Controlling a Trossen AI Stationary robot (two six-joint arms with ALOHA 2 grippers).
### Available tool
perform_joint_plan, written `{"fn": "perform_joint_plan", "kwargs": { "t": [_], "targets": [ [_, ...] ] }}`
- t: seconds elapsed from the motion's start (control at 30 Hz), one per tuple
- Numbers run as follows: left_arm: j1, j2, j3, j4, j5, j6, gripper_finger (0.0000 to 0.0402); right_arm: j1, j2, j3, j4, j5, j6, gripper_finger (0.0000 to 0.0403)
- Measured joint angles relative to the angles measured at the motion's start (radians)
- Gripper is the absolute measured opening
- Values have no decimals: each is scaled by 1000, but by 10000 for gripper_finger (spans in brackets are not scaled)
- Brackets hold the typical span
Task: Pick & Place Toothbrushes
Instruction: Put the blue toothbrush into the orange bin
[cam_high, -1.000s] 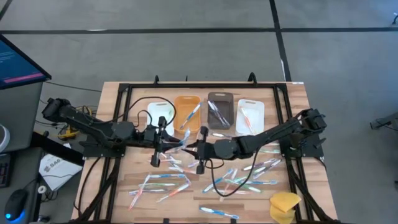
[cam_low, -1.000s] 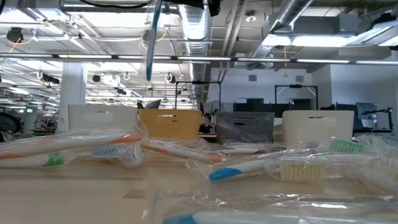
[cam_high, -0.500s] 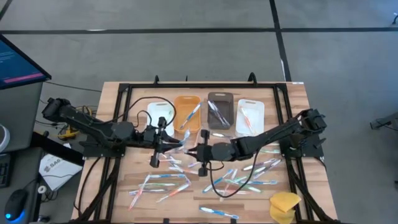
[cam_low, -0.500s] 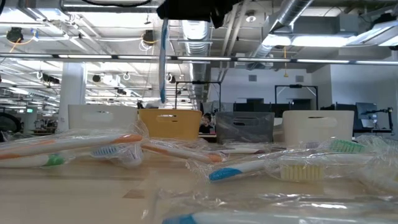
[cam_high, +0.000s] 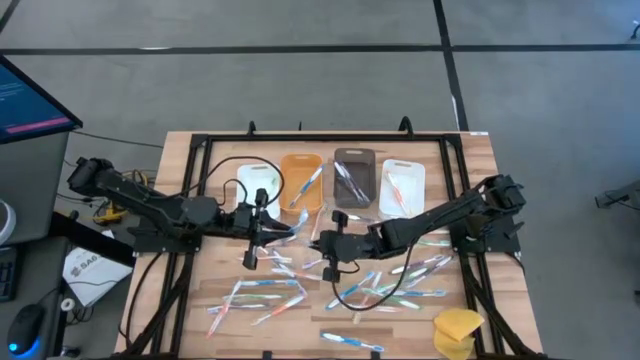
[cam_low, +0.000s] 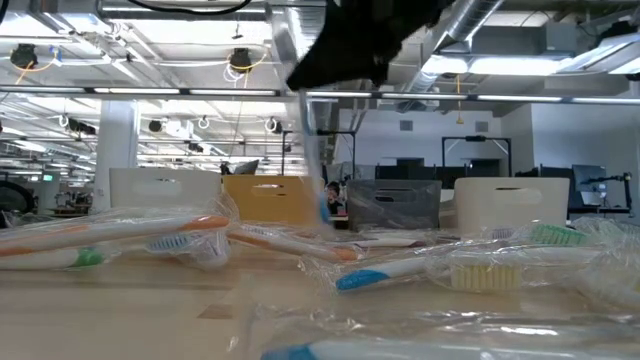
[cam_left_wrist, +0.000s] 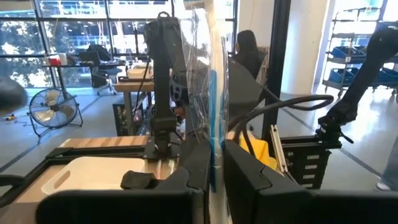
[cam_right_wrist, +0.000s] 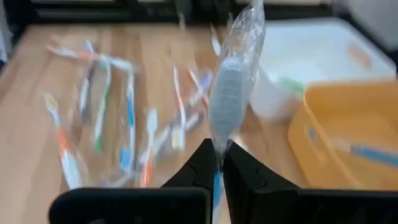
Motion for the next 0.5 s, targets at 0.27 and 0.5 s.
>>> {"fn": "perform_joint_plan", "kwargs": {
  "t": [0.27,0.5],
  "targets": [
    [6,0,0,-18,-12,0,22,-29,-3,3,-176,-32,147,25],
    [34,0,0,-50,-13,-6,22,-38,0,0,-217,-102,164,105]
  ]
}}
